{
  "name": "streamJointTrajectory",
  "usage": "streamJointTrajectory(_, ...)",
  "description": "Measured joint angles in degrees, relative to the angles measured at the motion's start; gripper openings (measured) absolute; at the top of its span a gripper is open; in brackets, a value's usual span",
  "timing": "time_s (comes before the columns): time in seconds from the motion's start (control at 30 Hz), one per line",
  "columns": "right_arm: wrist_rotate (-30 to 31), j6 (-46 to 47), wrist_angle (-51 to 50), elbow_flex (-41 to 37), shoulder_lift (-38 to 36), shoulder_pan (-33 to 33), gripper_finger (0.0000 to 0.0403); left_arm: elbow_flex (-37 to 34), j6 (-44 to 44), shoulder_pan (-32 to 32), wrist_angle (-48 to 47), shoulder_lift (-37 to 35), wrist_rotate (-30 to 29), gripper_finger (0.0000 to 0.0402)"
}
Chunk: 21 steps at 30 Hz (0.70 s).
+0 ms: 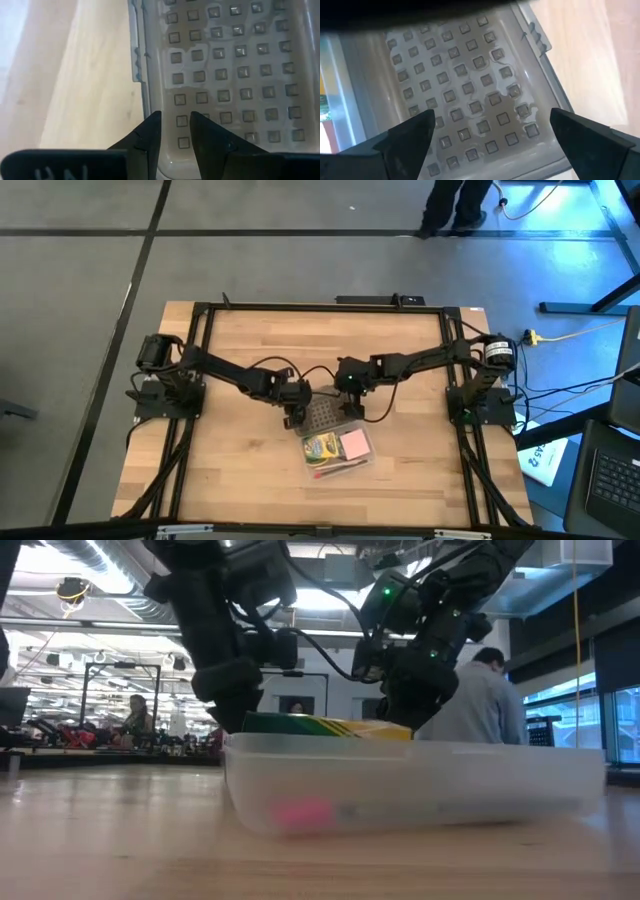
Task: Pack school essentials
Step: Close the supply box
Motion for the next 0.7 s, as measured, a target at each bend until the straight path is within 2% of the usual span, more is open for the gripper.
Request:
streamJointTrajectory(0.27, 0.0, -0.4, 0.0, 0.0, 0.0, -1.7, 0.0397, 0.0, 4.8, 3.6, 0.0, 0.0, -3.3, 0.0096)
streamJointTrajectory(0.7, -0.2, -1.6, 0.1, 0.0, 0.0, -3.9, 0.0397, 0.0, 13.7, 9.7, 0.6, 0.0, -4.8, 0.0096)
